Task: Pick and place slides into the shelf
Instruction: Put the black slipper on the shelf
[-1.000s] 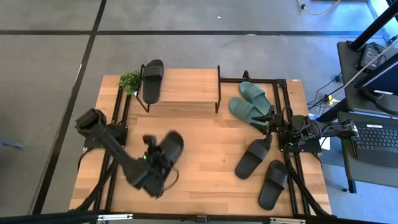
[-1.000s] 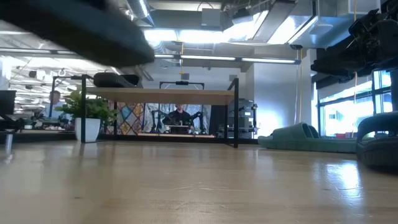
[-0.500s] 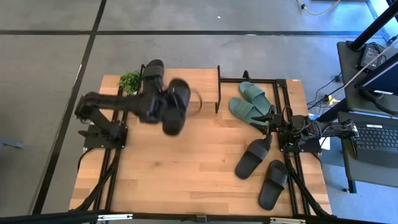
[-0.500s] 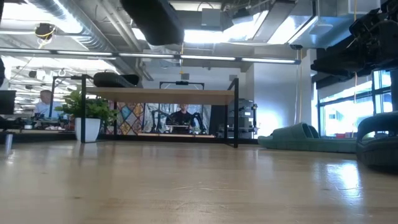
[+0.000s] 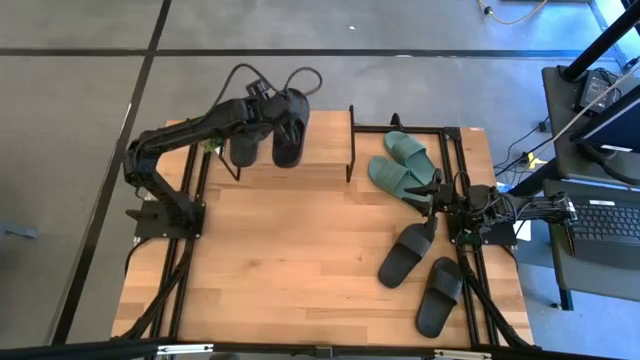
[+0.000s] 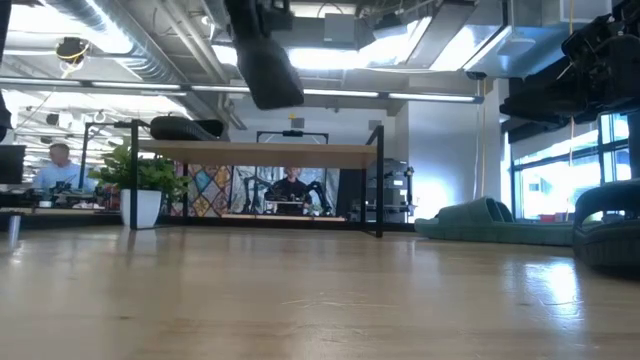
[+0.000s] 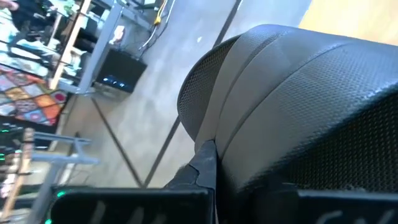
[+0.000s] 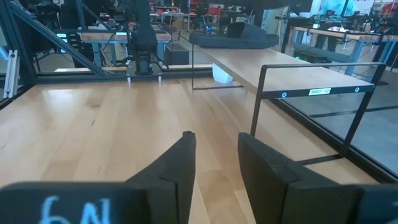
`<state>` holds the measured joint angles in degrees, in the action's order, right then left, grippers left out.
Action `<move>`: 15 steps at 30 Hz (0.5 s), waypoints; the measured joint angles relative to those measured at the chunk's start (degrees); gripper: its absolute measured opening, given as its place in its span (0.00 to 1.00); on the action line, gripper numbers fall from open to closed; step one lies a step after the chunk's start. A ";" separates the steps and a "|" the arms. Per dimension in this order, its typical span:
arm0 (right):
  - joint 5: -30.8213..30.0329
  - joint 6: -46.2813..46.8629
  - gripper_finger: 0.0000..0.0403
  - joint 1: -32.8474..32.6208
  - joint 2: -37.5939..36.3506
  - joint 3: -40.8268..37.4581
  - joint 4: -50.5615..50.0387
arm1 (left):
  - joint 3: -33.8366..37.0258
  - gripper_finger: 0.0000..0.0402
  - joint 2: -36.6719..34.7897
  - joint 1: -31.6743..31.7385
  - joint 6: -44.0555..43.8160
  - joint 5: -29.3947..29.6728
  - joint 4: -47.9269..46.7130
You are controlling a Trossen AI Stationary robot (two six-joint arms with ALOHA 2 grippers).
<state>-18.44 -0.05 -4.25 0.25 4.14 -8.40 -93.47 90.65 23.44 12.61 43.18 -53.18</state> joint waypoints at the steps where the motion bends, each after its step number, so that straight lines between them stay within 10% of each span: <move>1: 0.00 -0.02 0.30 0.00 0.00 0.00 -0.03 | 1.13 0.01 0.00 1.00 0.99 -0.54 1.42; 15: 0.00 -0.37 0.30 0.00 0.00 0.00 -0.02 | 13.75 0.01 0.02 8.67 9.66 -2.99 12.82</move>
<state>-18.44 -0.43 -4.25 0.25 4.14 -8.41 -79.72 90.67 32.11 22.27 40.19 -40.36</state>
